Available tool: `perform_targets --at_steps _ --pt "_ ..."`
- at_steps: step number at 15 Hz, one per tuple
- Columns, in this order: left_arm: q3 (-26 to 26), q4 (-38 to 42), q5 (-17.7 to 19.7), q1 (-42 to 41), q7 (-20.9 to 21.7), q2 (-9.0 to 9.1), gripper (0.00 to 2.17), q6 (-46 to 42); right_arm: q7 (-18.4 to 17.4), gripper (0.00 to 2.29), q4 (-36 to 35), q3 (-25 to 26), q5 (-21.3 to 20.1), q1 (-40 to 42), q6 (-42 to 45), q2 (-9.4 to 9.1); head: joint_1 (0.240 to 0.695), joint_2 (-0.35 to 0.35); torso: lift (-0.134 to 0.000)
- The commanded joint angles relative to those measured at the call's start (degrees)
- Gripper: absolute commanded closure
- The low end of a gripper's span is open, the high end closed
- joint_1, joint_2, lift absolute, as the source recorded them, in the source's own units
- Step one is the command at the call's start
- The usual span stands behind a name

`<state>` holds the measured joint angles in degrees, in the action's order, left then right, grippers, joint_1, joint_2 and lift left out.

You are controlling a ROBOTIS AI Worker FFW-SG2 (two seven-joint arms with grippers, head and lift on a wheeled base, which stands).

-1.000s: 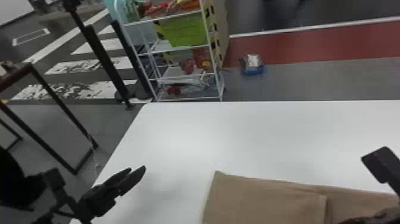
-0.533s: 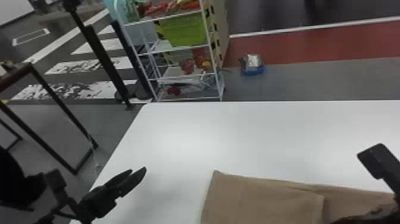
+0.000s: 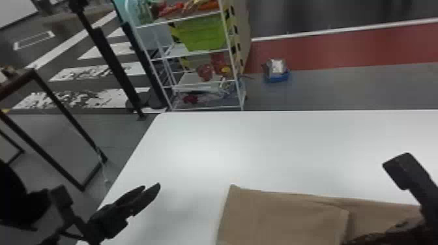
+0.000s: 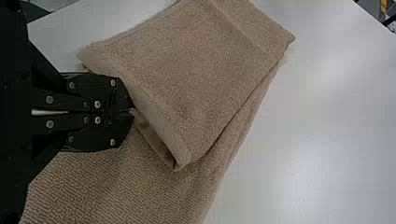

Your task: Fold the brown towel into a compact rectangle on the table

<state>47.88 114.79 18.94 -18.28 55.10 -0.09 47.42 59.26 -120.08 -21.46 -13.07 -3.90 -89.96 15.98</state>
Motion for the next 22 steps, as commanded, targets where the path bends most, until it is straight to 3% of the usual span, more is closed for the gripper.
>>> perform_targets --at_steps 1,4,6,9,12,18,22 --pt "0.02 0.0 -0.04 0.0 0.01 0.24 0.03 0.0 0.16 1.42 -1.38 1.68 1.55 0.12 -0.12 -0.16 0.695 0.35 -0.124" --pt "0.1 -0.18 -0.04 0.0 -0.08 0.24 0.03 0.0 0.07 1.42 -3.41 4.41 2.96 0.21 -0.12 -0.25 0.695 0.35 -0.124" --pt "-0.16 -0.27 -0.04 -0.09 0.01 0.24 0.03 0.0 0.07 1.39 -2.88 3.18 2.17 0.3 -0.12 -0.78 0.695 0.35 -0.124" --pt "0.19 -0.44 -0.04 -0.09 0.28 0.24 0.03 0.0 0.33 0.65 -2.61 2.03 0.94 0.83 -0.12 -0.34 0.695 0.35 -0.124" --pt "0.28 -0.53 -0.04 -0.09 0.45 0.24 0.03 0.0 0.24 0.38 -2.7 1.42 1.03 0.91 -0.12 -0.43 0.695 0.35 -0.124" --pt "0.37 -0.97 0.05 0.0 0.45 0.24 0.03 -0.18 0.51 0.33 -2.88 1.59 0.76 1.09 -0.12 -0.34 0.695 0.35 -0.124" --pt "0.37 -1.06 -0.04 0.09 0.54 0.24 0.03 -0.18 0.51 0.34 0.46 -1.22 -0.29 -0.05 -0.12 -0.78 0.695 0.35 -0.124"
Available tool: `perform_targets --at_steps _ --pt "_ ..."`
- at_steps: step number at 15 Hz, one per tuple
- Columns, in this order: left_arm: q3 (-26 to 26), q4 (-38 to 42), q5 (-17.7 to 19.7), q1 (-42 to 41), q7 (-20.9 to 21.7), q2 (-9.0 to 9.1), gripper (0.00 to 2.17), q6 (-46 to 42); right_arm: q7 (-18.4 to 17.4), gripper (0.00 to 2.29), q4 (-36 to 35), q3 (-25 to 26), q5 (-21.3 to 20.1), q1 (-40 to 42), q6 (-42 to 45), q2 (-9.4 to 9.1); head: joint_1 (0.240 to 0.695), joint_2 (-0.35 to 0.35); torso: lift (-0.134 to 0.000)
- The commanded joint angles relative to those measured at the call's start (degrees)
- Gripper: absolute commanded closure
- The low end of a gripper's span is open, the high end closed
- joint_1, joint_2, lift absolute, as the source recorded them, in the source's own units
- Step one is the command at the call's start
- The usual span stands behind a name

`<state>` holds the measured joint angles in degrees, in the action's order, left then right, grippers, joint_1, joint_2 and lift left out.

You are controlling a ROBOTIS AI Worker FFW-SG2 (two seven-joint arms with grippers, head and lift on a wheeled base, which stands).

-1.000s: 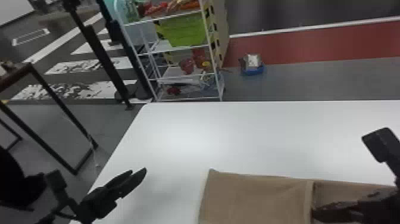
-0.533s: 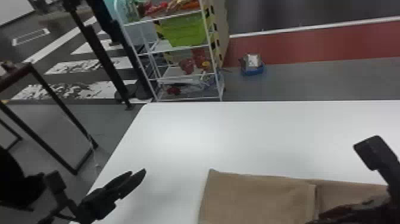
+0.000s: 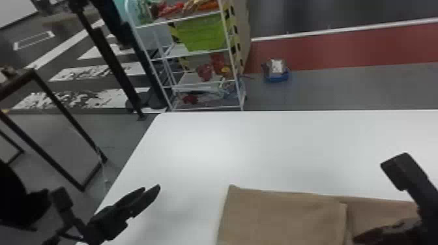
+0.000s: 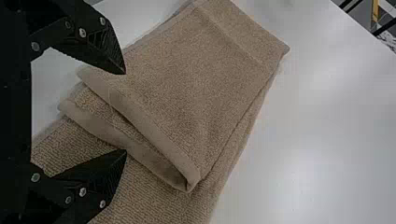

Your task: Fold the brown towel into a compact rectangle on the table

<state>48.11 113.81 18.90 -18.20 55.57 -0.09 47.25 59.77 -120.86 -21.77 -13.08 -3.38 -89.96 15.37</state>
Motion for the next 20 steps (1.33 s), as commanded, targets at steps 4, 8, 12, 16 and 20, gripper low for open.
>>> perform_targets --at_steps 4,8,12,16,20 --pt "0.76 -0.43 -0.01 0.01 0.33 0.24 0.05 -0.01 0.09 0.74 2.56 -1.52 -0.01 -1.98 -0.12 -0.6 0.695 0.35 -0.124" --pt "0.58 -0.79 -0.01 0.1 0.33 0.24 0.05 -0.01 0.17 1.23 1.94 0.15 0.69 -1.89 -0.12 -0.51 0.695 0.35 -0.124" --pt "0.49 -0.7 -0.01 0.27 0.33 0.24 0.05 -0.01 0.17 1.33 2.21 -0.11 -0.01 -1.98 -0.12 -0.69 0.695 0.35 -0.124" --pt "0.67 -0.7 -0.01 0.27 0.33 0.24 0.05 -0.01 0.26 1.33 -0.61 3.4 1.48 -2.06 -0.12 -0.51 0.695 0.35 -0.124" --pt "0.23 -0.61 -0.09 0.36 0.24 0.24 0.05 -0.01 0.26 1.33 -5.62 6.04 3.06 -1.01 -0.12 0.28 0.695 0.35 -0.124"
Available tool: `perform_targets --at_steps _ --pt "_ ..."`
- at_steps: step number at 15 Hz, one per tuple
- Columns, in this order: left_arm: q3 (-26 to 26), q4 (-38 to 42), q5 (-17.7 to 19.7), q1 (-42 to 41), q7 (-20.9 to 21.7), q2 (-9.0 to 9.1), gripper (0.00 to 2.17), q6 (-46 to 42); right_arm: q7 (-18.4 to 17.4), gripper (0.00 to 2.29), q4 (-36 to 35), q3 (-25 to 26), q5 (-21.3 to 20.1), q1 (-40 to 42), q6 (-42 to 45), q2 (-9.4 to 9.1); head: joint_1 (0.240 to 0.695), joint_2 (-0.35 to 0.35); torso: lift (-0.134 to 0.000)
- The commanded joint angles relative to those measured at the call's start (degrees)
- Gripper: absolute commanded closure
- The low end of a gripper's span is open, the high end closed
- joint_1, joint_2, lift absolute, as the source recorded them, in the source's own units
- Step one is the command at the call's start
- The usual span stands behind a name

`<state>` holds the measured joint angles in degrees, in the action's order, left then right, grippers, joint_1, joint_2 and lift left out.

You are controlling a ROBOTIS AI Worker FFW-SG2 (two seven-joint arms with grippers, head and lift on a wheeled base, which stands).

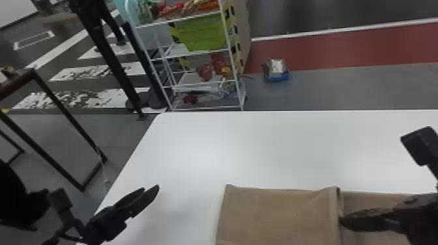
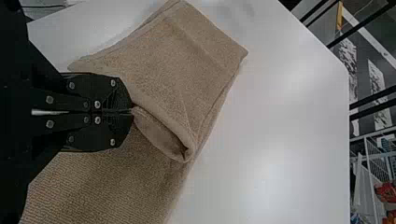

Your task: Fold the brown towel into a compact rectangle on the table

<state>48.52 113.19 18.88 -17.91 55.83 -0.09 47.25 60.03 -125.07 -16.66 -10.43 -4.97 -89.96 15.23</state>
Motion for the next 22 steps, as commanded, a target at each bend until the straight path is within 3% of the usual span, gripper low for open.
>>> perform_targets --at_steps 1,5,9,10,14,18,22 --pt "-0.26 -0.08 -0.34 0.07 -0.02 0.24 0.05 0.0 0.0 1.33 -1.75 1.63 0.5 0.93 -0.12 1.03 0.695 0.35 -0.124" --pt "-0.44 -0.08 -0.51 0.34 -0.11 0.24 0.05 0.0 0.17 1.33 -1.31 5.58 0.77 2.51 -0.12 2.35 0.695 0.35 -0.124" --pt "-0.35 0.1 -0.87 0.42 0.07 0.24 0.05 0.18 1.67 1.33 -6.15 13.49 5.07 2.95 -0.12 2.44 0.695 0.35 -0.124" --pt "-0.35 -0.08 -0.87 0.42 0.07 0.24 0.05 0.18 1.76 1.33 -6.32 13.49 4.98 4.0 -0.12 3.67 0.695 0.35 -0.124" --pt "-0.7 -0.61 -1.04 0.51 0.07 0.24 0.05 0.0 2.64 1.33 -3.42 14.9 3.31 7.52 -0.12 4.64 0.695 0.35 -0.124" --pt "-0.97 -0.78 -1.13 0.78 0.07 0.24 0.05 0.0 3.95 1.33 -6.15 21.84 4.28 8.4 -0.12 6.04 0.695 0.35 -0.124" --pt "-1.32 -1.48 -1.22 0.78 0.15 0.24 0.05 0.0 5.01 1.33 -5.89 24.92 3.93 10.59 -0.12 6.66 0.695 0.286 -0.124"
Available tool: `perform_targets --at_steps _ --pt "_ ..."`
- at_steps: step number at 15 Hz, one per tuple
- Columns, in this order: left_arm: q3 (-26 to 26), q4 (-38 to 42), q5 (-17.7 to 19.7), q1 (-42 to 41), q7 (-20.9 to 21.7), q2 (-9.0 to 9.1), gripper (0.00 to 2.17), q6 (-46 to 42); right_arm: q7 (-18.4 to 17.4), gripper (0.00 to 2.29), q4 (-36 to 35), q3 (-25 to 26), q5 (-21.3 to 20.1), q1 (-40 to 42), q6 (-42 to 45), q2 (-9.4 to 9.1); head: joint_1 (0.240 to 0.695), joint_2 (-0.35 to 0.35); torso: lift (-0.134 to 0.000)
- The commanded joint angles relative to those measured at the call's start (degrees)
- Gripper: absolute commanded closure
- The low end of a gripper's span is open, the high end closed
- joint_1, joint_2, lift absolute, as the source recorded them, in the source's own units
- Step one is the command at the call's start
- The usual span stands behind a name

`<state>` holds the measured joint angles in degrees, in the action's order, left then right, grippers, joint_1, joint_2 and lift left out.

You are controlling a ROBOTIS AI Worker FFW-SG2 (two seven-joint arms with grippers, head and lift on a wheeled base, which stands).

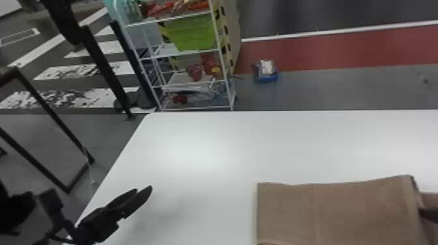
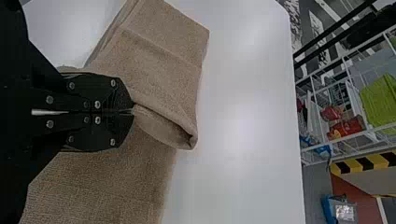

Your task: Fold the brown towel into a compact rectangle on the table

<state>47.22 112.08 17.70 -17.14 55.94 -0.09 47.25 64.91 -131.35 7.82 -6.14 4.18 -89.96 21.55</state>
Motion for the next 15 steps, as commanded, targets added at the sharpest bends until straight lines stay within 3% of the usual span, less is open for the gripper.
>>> perform_targets --at_steps 1,4,9,12,15 --pt "-0.02 -0.37 -0.03 0.0 0.04 0.24 0.05 0.0 0.31 1.33 1.36 -0.17 -0.89 2.77 -0.12 0.33 0.695 0.278 -0.124" --pt "-0.02 -0.37 -0.03 0.09 0.04 0.24 0.05 0.0 0.83 1.33 3.47 -1.49 -2.3 3.12 -0.12 0.07 0.695 0.275 -0.124" --pt "-0.02 -0.37 -0.03 0.26 0.04 0.24 0.05 0.0 2.33 1.33 -4.0 8.44 2.54 1.89 -0.12 0.86 0.695 0.267 -0.124" --pt "-0.02 -0.81 -0.3 0.61 0.04 0.24 0.05 0.0 3.03 1.33 -3.38 12.14 2.19 5.67 -0.12 1.83 0.695 0.225 -0.124" --pt "-0.73 -0.9 -0.38 0.79 0.04 0.24 0.05 0.0 3.03 1.33 1.36 10.11 0.52 6.46 -0.12 1.3 0.695 0.185 -0.124"
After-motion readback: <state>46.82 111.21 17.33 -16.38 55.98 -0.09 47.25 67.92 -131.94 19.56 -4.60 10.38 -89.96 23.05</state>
